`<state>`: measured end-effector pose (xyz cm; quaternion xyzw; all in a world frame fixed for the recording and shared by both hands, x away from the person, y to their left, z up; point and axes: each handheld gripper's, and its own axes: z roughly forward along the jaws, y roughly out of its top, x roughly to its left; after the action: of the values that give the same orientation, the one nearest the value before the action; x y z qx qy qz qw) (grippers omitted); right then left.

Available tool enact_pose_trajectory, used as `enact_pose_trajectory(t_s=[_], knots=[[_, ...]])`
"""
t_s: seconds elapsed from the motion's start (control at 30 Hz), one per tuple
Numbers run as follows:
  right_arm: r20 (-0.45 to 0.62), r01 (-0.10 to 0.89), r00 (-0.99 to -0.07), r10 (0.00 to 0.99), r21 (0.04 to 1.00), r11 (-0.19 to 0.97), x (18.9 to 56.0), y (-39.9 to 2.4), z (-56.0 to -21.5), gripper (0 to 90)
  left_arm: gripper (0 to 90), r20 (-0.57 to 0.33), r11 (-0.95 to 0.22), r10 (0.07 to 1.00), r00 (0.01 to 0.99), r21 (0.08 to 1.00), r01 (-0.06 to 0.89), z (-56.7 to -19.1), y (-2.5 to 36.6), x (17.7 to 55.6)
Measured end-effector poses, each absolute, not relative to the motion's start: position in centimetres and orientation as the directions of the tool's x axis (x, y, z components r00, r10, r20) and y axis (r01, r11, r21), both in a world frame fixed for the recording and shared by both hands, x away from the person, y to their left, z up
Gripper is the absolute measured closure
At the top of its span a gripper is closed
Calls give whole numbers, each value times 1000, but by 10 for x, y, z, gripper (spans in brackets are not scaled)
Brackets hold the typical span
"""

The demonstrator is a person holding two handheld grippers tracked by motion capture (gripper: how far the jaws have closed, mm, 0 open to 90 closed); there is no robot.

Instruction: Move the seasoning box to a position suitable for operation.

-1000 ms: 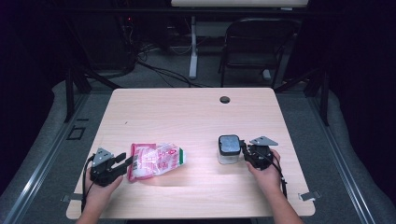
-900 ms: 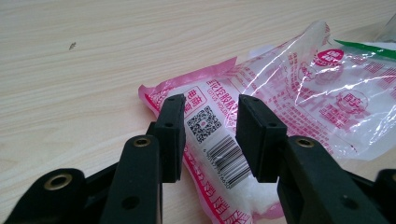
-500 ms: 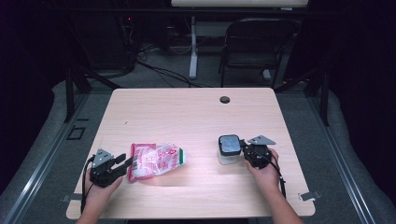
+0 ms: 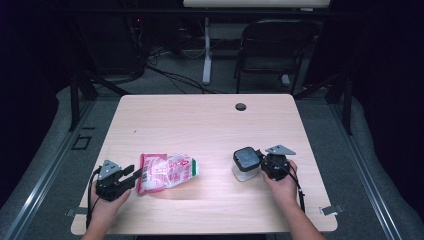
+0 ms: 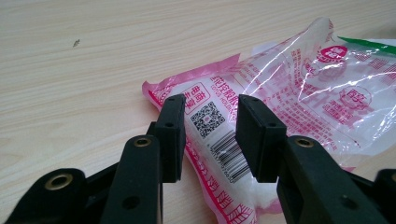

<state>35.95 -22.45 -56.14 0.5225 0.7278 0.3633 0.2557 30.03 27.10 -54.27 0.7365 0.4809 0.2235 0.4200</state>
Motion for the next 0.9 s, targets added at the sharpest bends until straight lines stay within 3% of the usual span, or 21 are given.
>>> enact_pose_trajectory(t_s=[0.5,0.9], knots=[[-33,488,-454,890,827,279,338,-200,-552,857,627,-75,-196,886,457,833,518,-542,265,303],[-51,461,-552,832,813,356,320,-175,-554,847,643,-62,-265,826,561,835,483,-536,231,297]])
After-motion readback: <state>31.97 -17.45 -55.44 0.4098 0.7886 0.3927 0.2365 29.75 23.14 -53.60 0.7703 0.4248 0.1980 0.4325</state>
